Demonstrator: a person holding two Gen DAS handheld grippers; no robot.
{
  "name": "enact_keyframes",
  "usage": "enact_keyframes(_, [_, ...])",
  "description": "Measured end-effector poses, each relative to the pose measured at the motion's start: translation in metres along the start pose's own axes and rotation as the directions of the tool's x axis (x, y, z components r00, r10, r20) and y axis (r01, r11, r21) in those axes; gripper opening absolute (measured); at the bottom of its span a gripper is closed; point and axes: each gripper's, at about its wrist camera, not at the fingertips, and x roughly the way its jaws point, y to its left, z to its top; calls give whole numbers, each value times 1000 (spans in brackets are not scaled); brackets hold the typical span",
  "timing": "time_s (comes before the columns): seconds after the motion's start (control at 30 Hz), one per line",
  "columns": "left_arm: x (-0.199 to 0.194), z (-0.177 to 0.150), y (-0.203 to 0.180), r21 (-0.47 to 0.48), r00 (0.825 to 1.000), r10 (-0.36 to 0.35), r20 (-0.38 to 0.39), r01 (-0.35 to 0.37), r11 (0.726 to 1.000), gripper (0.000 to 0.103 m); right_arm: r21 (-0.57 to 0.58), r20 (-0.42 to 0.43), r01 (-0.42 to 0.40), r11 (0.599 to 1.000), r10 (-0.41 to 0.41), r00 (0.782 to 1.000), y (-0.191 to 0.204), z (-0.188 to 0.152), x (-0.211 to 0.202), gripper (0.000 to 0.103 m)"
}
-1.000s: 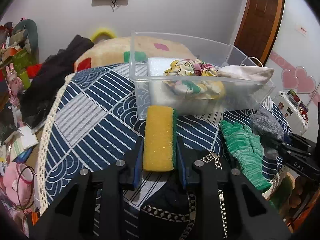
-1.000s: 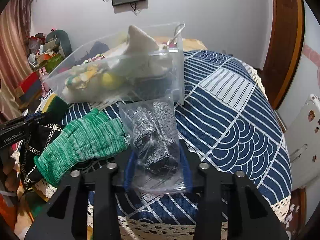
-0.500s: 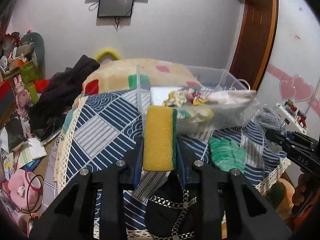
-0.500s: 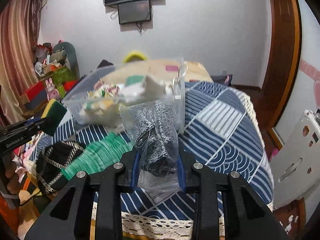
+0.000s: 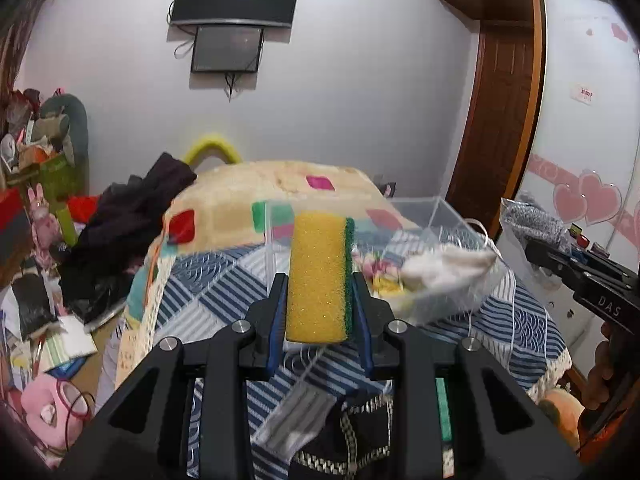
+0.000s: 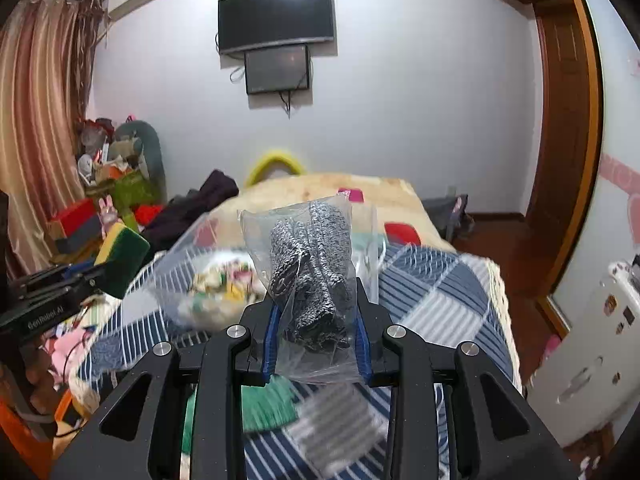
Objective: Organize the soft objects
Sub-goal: 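Grasp the yellow sponge with the left gripper while the right grasps the grey glove bag, then drop the sponge and grey glove bag into the clear box, open both grippers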
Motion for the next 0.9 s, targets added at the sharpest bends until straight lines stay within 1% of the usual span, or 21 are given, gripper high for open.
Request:
enact_keyframes(0.13, [7, 15, -1, 8, 1000, 4, 23, -4, 1000, 30, -4, 24, -9, 1000, 9, 1000, 4, 13, 9, 28])
enact_keyframes(0.23, [19, 24, 0, 3, 1000, -3, 19, 3, 1000, 30, -14, 32, -6, 1000, 7, 999, 9, 19, 19, 28])
enact_keyframes(0.33, [32, 30, 1, -2, 1000, -3, 8, 4, 1000, 30, -8, 22, -24, 1000, 25, 999, 12, 23, 32, 28])
enact_keyframes(0.5, [56, 32, 0, -1, 999, -4, -34, 4, 1000, 30, -16, -19, -41, 999, 40, 999, 22, 25, 54, 28])
enact_keyframes(0.67, [81, 31, 0, 10, 997, 21, -77, -21, 1000, 30, -55, -75, -37, 998, 32, 997, 33, 20, 76, 28])
enact_keyframes(0.8, [98, 26, -2, 48, 994, 42, -98, -38, 998, 30, -94, -127, -28, 995, 16, 992, 39, 13, 92, 28])
enact_keyframes(0.9, [109, 21, -5, 60, 992, 49, -120, -41, 997, 30, -101, -170, -27, 995, 10, 985, 37, 9, 102, 28])
